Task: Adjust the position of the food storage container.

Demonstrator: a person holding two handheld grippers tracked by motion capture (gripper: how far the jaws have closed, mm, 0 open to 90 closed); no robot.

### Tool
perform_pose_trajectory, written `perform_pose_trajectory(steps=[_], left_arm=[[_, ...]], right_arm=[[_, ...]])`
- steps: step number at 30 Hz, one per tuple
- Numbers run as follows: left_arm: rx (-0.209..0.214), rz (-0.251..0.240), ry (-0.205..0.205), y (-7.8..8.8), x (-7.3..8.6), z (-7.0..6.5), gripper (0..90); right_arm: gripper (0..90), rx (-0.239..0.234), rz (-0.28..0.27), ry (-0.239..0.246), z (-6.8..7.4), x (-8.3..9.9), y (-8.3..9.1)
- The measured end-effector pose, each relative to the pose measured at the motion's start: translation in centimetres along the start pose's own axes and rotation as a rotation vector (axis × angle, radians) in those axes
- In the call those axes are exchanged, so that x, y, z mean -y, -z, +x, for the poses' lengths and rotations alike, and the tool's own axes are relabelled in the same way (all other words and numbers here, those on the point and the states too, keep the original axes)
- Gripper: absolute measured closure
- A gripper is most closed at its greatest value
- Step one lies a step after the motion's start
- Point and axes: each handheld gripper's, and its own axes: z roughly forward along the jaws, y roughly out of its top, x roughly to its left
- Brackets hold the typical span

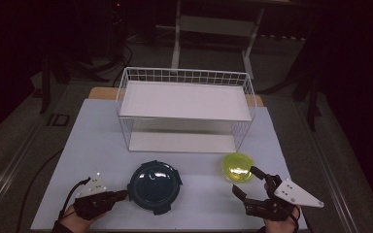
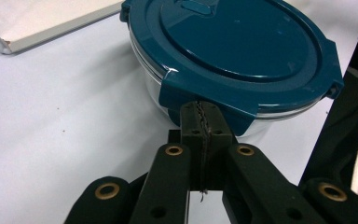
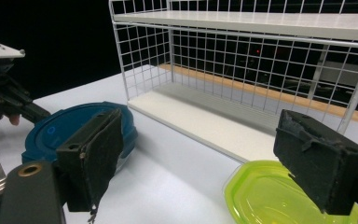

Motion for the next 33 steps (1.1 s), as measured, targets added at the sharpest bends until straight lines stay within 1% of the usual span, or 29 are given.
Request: perform_pose_trajectory(steps=[4, 6, 8, 13, 15, 20, 24, 29, 32, 33], left_arm=[[0.000, 0.006, 0.000, -0.5, -0.5, 0.1, 88.9], [0.002, 0.008, -0.007, -0.8, -0.8, 0.2, 88.9], [0.008, 0.007, -0.002, -1.1, -1.0, 0.3, 88.9], [0.012, 0.010, 0.005, -1.8, -1.6, 0.6, 88.9], [0.016, 0.011, 0.011, -2.1, -1.8, 0.8, 88.9], [0.017, 0.015, 0.004, -2.6, -2.3, 0.8, 88.9], [0.029, 0.020, 0.001, -3.2, -2.8, 0.6, 89.0], [0.038, 0.009, -0.006, -4.0, -3.1, 0.2, 88.8], [0.062, 0.004, 0.013, -4.0, -3.1, 0.6, 88.6], [0.062, 0.004, 0.013, -4.0, -3.1, 0.6, 88.5]], right_arm=[[15.5, -0.004, 0.005, 0.005, 0.2, 0.0, -0.1], [15.5, -0.006, 0.008, 0.007, 0.2, 0.0, -0.2], [15.5, -0.009, 0.009, 0.006, 0.2, 0.1, -0.3], [16.9, 0.002, 0.020, 0.008, 0.1, 0.1, -0.4], [16.9, -0.003, 0.018, 0.008, 0.1, 0.1, -0.4], [16.9, -0.003, 0.020, 0.015, 0.1, 0.1, -0.4], [16.9, -0.003, 0.021, 0.020, 0.1, 0.1, -0.4], [16.9, -0.008, 0.029, 0.024, 0.2, 0.2, -0.6], [16.9, -0.009, 0.028, 0.029, 0.2, 0.2, -0.6], [16.9, -0.009, 0.028, 0.029, 0.2, 0.2, -0.6]])
